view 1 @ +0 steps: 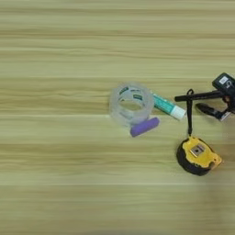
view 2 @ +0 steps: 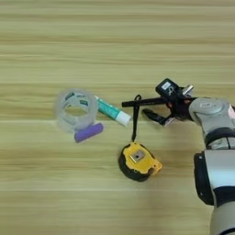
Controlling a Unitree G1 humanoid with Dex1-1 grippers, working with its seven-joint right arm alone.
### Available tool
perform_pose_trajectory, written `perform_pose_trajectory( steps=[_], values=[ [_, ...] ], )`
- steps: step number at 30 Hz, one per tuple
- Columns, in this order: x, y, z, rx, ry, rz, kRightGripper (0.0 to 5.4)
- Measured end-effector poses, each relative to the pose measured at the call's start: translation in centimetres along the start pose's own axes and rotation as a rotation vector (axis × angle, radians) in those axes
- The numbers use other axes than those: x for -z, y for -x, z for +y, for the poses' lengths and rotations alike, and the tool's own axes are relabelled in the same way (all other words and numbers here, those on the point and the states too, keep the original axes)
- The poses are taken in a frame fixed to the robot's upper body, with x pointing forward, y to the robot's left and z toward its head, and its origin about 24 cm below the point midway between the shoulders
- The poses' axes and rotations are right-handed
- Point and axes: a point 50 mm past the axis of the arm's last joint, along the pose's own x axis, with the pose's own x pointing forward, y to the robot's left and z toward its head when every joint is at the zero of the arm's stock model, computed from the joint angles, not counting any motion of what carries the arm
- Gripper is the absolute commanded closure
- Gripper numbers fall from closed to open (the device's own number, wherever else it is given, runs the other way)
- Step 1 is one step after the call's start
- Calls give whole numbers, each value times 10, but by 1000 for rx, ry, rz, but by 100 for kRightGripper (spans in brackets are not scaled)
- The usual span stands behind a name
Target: Move the objects on the table
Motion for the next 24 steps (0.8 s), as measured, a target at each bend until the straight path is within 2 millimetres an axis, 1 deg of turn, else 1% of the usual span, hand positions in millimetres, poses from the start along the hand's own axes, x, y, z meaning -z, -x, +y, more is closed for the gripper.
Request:
perform_pose_trajectory(
  steps=[14, 24],
  values=[
    [-4, -3, 0, -13, -29, 34, 3],
    [-3, -3, 2, -75, -49, 57, 3]
  ],
)
